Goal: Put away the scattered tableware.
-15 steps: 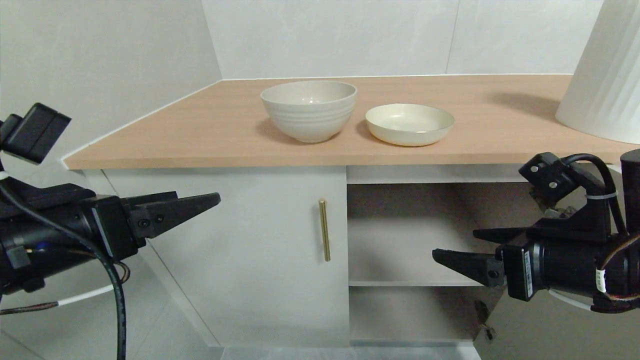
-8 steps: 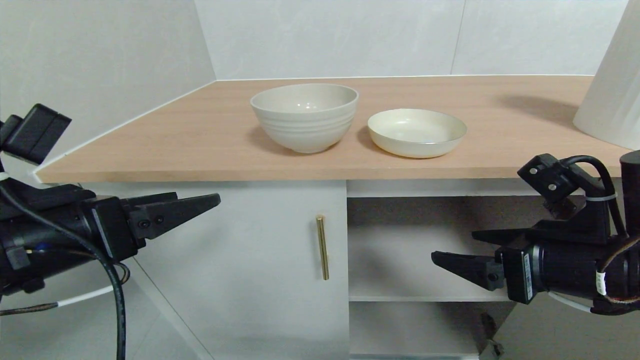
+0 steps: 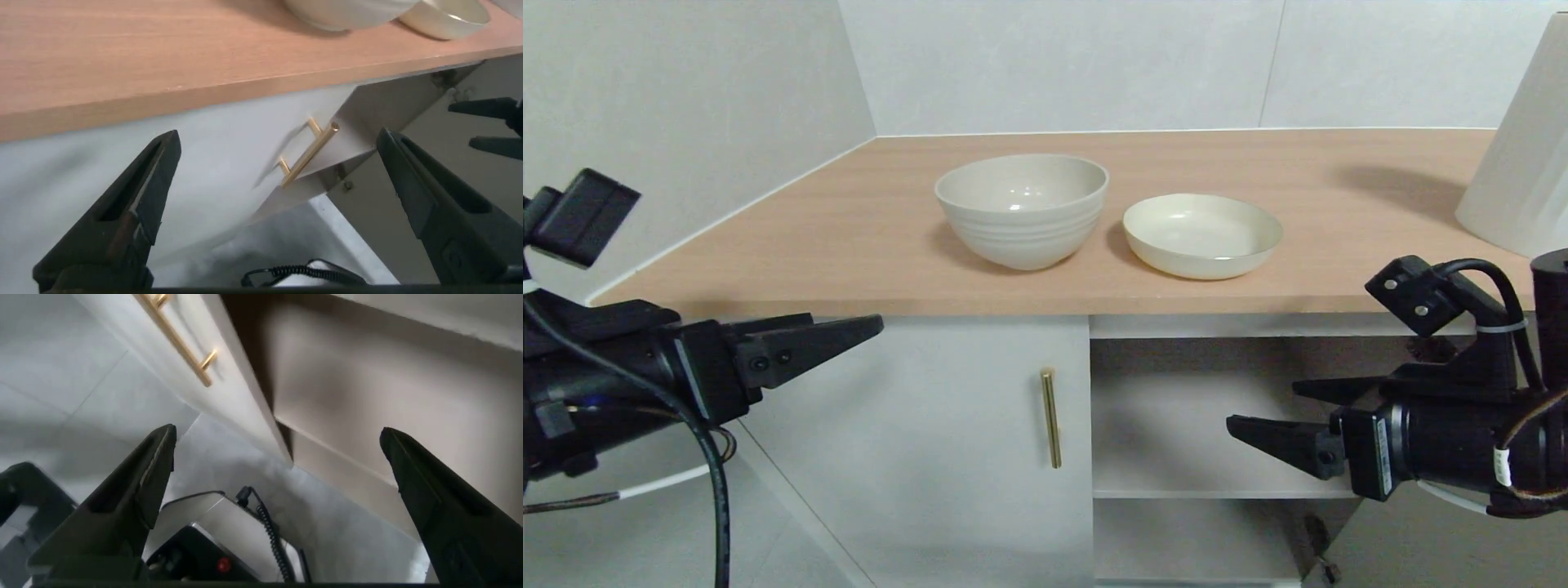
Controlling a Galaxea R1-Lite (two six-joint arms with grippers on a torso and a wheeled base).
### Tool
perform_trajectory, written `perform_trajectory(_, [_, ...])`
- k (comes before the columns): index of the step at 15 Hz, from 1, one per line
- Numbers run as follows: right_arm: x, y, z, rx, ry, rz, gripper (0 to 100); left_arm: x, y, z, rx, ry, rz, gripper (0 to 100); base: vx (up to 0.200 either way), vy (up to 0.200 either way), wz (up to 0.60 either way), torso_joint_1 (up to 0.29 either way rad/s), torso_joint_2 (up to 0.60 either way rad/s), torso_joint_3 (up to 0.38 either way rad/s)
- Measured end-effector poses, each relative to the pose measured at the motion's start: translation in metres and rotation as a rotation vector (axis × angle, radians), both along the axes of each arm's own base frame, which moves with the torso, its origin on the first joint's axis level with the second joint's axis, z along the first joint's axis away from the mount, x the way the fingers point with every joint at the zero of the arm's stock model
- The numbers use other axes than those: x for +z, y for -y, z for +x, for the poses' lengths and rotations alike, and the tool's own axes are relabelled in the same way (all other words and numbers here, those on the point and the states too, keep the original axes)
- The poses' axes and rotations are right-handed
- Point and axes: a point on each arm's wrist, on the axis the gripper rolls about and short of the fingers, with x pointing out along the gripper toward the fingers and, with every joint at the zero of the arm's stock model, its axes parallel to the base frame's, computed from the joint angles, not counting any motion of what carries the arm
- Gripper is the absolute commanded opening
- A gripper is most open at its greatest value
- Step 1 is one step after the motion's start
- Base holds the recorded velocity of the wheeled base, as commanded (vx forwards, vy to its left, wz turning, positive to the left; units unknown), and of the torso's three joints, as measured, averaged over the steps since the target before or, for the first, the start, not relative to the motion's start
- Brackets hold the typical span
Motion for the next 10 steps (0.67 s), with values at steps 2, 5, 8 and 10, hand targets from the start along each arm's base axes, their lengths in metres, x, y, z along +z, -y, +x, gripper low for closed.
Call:
perform_trajectory(2, [0.000, 0.000, 0.000, 0.001, 0.002, 0.001, 100, -0.001, 0.001, 0.002, 0.000, -0.007, 0.001, 100, 0.000, 0.000, 0.00, 0.173, -0.53, -0.300])
perform_trajectory(5, [0.000, 0.000, 0.001, -0.001, -0.001, -0.001, 100, -0.004, 0.001, 0.005, 0.001, -0.020, 0.005, 100, 0.000, 0.000, 0.00, 0.173, -0.47, -0.294])
perform_trajectory(8, [-0.001, -0.001, 0.001, 0.000, -0.003, -0.002, 100, -0.007, 0.003, 0.010, 0.001, -0.040, 0.007, 100, 0.000, 0.000, 0.00, 0.189, -0.48, -0.287])
perform_trajectory(10, [-0.002, -0.001, 0.002, -0.002, -0.007, -0.005, 100, -0.012, 0.005, 0.018, 0.004, -0.076, 0.004, 100, 0.000, 0.000, 0.00, 0.202, -0.48, -0.286])
